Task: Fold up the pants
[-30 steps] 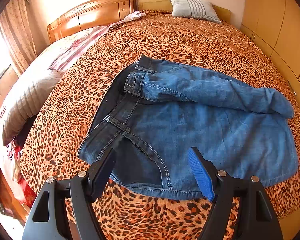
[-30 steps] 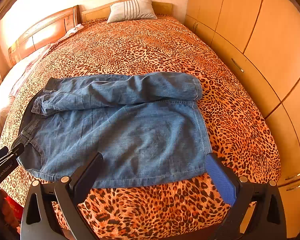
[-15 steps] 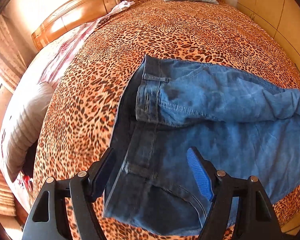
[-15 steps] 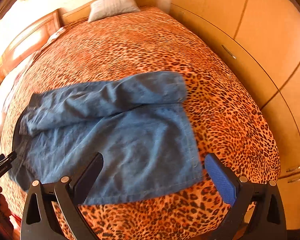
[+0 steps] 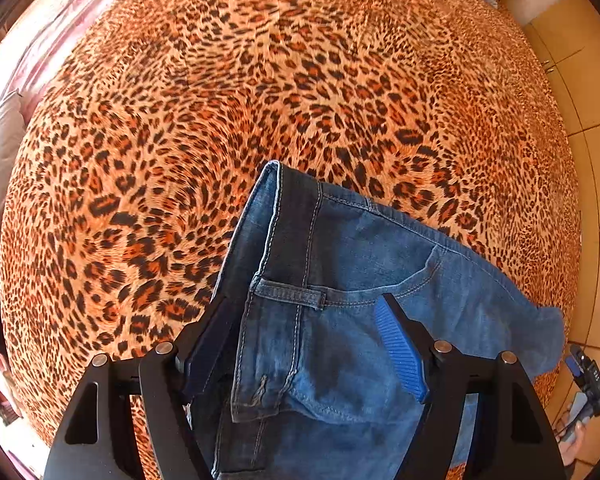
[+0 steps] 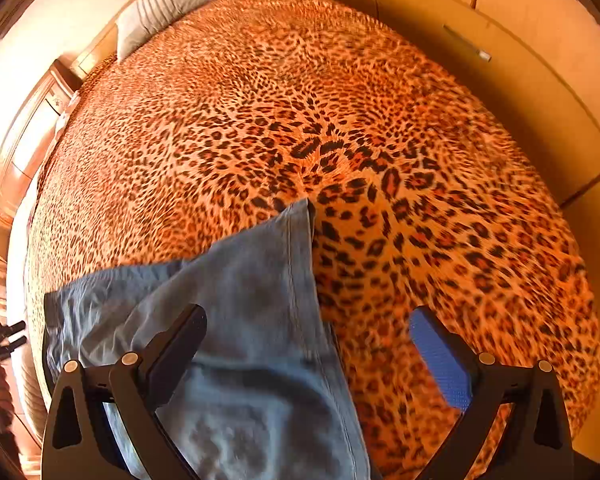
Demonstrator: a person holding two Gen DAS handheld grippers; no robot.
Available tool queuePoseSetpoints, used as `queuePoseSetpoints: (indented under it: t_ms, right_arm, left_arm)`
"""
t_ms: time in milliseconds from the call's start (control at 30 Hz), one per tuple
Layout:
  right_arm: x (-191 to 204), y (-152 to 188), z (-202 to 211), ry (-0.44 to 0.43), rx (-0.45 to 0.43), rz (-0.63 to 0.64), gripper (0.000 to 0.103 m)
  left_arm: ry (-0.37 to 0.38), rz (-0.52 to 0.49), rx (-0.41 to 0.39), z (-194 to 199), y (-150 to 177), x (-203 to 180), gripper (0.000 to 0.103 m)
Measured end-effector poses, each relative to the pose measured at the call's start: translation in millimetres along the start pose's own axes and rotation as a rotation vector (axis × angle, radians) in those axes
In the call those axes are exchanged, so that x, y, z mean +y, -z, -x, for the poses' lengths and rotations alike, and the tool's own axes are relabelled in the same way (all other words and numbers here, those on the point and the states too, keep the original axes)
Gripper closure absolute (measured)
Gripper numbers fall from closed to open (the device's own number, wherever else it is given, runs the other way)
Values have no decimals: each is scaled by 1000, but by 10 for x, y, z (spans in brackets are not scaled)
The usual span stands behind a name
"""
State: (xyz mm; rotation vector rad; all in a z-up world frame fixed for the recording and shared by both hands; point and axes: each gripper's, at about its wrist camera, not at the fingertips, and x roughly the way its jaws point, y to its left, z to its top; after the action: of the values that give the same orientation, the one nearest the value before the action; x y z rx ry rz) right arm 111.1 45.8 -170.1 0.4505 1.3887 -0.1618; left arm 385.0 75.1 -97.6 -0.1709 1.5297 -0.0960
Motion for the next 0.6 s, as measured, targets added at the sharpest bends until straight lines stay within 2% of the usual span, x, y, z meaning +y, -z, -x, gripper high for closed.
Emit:
queuePoseSetpoints:
  t_ms: [100,233,300,367,400,433,467,533,600]
  right_arm:
    - [3,-134,-288,-55,66,-30,1]
    - [91,-141,-508,-144,138,-4,5]
    - [133,-126,-520,-202,143,5,12]
    - [148,-111,-519,-245,149,-5,33]
    - [172,-105,-515,-238,153,-2,40]
    - [194,-106,-508,-227,151,11,62]
    - [222,-108,-496,-213,149,33,87]
    - [321,-126,-461,-166,125,93,88]
    - [454,-138,-422,-113,93,156,88]
  left_arm:
    - [-21,15,14,-189,-159,38,31]
    - [8,42,23,-391,-289,50,31]
    - [49,23,49,-507,-285,4,31]
    - [27,-32,61,-621,-285,-87,34]
    - [-7,-64,50,-657,-284,-131,47]
    - [-32,-86,42,-709,-285,-155,62]
    - [-37,-85,49,-757,-286,-151,92]
    - [-50,-57,59,-847,-291,-130,93]
    - [-122,-65,13,-869,-286,-176,94]
